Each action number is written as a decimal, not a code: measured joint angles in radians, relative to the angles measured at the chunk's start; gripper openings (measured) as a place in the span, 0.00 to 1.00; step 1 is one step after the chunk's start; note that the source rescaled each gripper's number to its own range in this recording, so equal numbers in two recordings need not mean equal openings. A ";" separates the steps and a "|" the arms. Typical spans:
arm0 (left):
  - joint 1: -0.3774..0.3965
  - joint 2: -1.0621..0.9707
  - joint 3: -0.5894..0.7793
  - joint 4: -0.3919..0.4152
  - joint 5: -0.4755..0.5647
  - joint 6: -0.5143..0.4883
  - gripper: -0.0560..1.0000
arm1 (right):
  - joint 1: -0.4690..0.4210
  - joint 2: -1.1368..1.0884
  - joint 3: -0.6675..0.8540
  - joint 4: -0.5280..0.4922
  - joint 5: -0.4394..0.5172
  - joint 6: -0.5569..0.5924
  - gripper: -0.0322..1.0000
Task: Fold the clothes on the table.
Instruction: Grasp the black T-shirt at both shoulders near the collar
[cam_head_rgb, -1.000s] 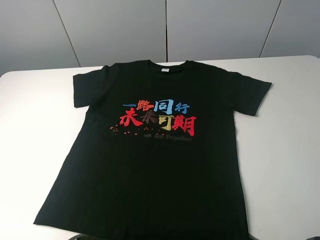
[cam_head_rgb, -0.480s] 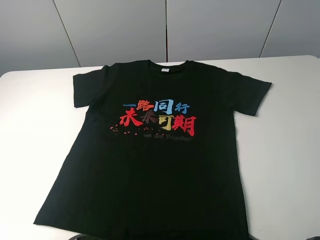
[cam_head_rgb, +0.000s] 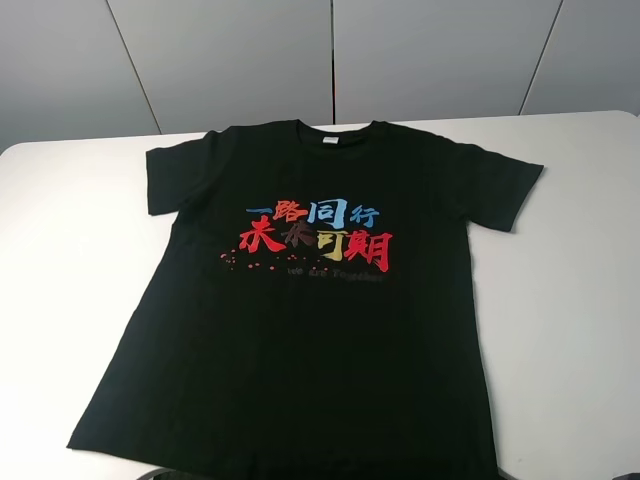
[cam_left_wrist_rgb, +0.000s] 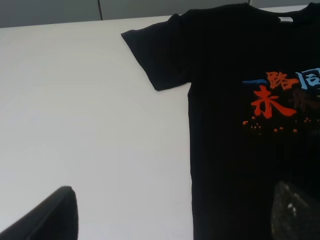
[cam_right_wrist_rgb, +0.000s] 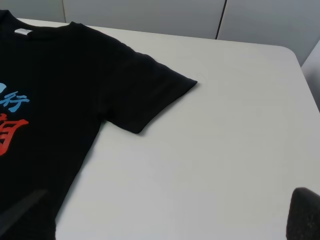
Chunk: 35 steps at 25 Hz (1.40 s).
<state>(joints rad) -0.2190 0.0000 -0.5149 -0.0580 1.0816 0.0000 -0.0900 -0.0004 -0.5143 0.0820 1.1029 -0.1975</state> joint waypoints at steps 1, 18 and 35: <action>0.000 0.000 0.000 0.000 0.000 0.000 1.00 | 0.000 0.000 0.000 0.000 0.000 0.000 1.00; 0.000 0.080 -0.008 0.002 -0.012 0.000 1.00 | 0.052 0.003 -0.019 -0.017 -0.028 -0.001 1.00; 0.000 1.002 -0.427 -0.118 -0.403 0.412 1.00 | 0.213 0.956 -0.626 -0.082 -0.013 -0.274 0.91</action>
<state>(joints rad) -0.2190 1.0023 -0.9422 -0.1757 0.6784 0.4120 0.1232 0.9555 -1.1407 0.0000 1.0896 -0.4714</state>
